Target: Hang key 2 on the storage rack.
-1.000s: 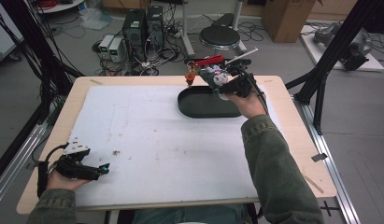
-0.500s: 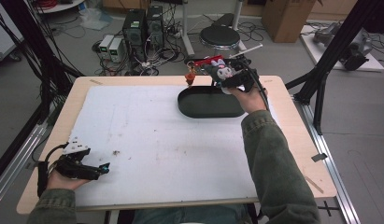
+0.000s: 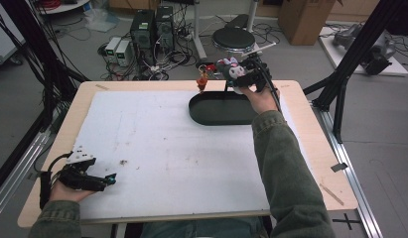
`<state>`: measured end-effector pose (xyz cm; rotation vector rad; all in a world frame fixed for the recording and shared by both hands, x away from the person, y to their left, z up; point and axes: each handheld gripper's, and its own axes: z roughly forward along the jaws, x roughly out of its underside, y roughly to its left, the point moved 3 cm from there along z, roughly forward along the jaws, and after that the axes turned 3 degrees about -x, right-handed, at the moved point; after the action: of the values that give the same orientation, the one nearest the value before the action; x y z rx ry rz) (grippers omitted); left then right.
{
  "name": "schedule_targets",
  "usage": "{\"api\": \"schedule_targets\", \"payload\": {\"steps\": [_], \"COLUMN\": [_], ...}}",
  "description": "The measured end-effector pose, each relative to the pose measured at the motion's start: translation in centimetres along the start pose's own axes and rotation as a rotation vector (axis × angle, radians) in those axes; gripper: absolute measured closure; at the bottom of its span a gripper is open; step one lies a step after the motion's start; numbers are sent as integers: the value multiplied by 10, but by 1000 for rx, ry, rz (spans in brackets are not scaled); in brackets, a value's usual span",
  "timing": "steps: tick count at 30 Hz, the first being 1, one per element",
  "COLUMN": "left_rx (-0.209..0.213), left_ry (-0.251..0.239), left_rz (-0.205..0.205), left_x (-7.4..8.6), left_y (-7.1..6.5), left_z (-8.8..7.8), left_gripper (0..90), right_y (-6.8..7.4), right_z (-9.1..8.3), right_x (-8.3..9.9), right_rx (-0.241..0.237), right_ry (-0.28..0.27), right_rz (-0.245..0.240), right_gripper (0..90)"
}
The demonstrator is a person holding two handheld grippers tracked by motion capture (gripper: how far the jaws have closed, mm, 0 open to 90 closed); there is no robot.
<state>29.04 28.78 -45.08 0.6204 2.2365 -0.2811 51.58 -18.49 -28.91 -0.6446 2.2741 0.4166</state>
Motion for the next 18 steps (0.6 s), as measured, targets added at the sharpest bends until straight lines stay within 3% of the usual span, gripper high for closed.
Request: {"api": "schedule_targets", "payload": {"steps": [9,18], "left_rx": [8,6], "left_ry": [4,5], "left_rz": [-5,-5], "left_x": [1,1], "left_y": [1,2], "left_z": [0,0], "left_gripper": [17,17], "right_y": [-10,-17], "right_z": [5,5], "right_x": [-2,-1], "right_rx": [37,37], "right_ry": [-8,-15], "right_rz": [28,49], "right_gripper": [489,488]}}
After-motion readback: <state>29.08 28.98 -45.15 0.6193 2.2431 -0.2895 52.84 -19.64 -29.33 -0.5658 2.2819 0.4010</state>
